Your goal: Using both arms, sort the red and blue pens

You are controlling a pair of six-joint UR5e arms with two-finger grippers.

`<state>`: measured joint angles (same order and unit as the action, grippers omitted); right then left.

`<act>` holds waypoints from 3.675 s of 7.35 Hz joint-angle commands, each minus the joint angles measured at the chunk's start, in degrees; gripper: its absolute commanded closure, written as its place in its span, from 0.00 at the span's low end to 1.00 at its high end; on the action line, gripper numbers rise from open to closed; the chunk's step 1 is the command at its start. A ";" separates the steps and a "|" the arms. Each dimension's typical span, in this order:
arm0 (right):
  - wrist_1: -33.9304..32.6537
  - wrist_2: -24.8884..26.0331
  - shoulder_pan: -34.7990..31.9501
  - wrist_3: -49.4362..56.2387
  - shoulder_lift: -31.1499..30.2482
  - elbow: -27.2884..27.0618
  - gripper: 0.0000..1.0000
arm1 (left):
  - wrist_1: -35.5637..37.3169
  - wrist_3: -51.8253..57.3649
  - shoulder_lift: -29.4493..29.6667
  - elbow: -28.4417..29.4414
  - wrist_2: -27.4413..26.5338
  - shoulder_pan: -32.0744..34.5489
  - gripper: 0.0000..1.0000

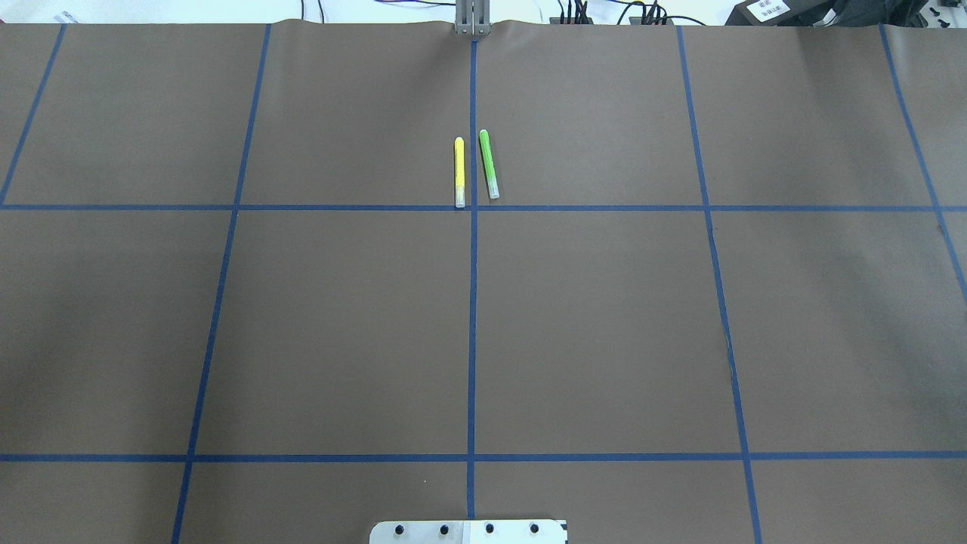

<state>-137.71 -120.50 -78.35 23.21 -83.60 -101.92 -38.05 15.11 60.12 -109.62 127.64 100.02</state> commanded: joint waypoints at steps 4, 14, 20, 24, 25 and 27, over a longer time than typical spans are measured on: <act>-0.11 -1.85 -0.58 0.26 -4.46 -4.25 1.00 | -0.44 0.01 -0.09 5.47 0.15 0.00 1.00; -0.02 -1.85 -3.12 4.65 -8.75 -4.34 1.00 | -0.88 -0.17 4.64 5.93 0.24 0.18 0.00; -0.20 -1.23 -7.26 10.19 -19.65 -3.90 1.00 | -1.50 -0.96 23.43 4.16 3.75 0.00 0.00; -5.79 1.04 -9.54 17.80 -24.24 -1.98 1.00 | -2.99 -0.96 24.69 1.54 9.81 -0.17 0.00; -6.34 1.75 -9.72 20.36 -24.06 1.60 1.00 | -2.82 -1.05 24.43 -1.00 9.65 -0.17 0.00; -6.43 4.37 -11.56 20.82 -23.62 7.51 1.00 | -3.08 -0.96 24.87 -1.56 9.82 -0.17 0.00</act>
<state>-143.79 -118.04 -89.15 43.26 -107.33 -97.55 -40.98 14.10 84.79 -110.50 137.33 99.87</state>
